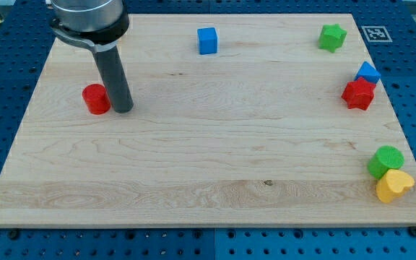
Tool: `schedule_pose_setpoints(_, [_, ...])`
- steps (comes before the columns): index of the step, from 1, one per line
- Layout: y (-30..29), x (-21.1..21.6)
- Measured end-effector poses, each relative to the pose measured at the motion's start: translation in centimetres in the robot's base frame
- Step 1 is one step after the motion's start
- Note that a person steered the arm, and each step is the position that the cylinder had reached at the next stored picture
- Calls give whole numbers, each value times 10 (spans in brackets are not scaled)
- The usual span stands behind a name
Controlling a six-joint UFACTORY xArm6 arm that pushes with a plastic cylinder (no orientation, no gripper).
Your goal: Slide the red star to the top left of the green circle
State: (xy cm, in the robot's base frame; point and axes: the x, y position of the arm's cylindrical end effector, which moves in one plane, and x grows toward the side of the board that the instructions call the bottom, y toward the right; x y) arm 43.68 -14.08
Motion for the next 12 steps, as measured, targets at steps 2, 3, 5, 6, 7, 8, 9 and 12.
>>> schedule_pose_setpoints(2, [45,-21])
schedule_pose_setpoints(3, [117,-49])
schedule_pose_setpoints(5, [147,-53])
schedule_pose_setpoints(6, [167,-38])
schedule_pose_setpoints(7, [204,-57])
schedule_pose_setpoints(8, [251,-75])
schedule_pose_setpoints(9, [304,-101])
schedule_pose_setpoints(12, [437,-84])
